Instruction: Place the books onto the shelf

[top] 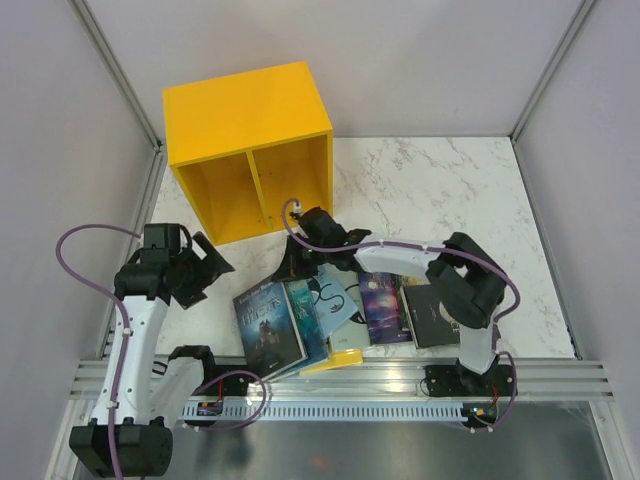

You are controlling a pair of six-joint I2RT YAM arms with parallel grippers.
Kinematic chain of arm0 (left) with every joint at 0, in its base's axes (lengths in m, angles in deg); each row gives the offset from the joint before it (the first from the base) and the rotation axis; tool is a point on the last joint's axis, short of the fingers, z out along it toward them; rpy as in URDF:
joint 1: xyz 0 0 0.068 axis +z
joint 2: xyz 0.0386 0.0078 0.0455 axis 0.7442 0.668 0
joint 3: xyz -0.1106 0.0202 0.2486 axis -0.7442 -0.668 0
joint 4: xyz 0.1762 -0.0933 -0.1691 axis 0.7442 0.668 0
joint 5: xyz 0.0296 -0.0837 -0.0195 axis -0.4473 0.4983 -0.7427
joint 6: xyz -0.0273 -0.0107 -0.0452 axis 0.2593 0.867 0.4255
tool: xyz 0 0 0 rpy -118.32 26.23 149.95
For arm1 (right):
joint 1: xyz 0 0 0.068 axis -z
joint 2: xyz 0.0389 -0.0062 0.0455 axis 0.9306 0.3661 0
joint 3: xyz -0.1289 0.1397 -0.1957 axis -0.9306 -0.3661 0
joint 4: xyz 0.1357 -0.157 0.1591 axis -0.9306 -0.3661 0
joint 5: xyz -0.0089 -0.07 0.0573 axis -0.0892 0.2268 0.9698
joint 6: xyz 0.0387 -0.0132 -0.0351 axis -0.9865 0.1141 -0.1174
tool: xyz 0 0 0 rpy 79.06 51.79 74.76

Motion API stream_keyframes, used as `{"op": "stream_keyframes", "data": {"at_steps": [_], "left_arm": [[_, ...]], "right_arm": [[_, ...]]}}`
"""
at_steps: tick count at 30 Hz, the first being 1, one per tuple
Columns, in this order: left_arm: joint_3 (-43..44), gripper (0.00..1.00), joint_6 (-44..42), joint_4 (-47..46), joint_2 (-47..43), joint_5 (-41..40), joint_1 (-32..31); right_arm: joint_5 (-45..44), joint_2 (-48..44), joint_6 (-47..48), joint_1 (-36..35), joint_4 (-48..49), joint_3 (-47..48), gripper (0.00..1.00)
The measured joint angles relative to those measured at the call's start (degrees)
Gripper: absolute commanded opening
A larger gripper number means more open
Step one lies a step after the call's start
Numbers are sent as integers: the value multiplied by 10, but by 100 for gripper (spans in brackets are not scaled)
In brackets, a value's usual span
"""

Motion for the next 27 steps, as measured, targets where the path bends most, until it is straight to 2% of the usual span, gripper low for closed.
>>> {"op": "stream_keyframes", "data": {"at_steps": [6, 13, 20, 27], "left_arm": [[9, 96, -18, -34, -3, 68, -2], [-33, 97, -26, -112, -27, 174, -12], [-73, 99, -26, -203, -39, 233, -33], [-75, 100, -41, -263, -13, 229, -41]], "right_arm": [[-3, -129, -33, 61, -2, -96, 0], [-1, -243, -78, 152, 30, -168, 0], [28, -275, -113, 158, 78, -204, 0], [41, -332, -80, 155, 38, -184, 0]]}}
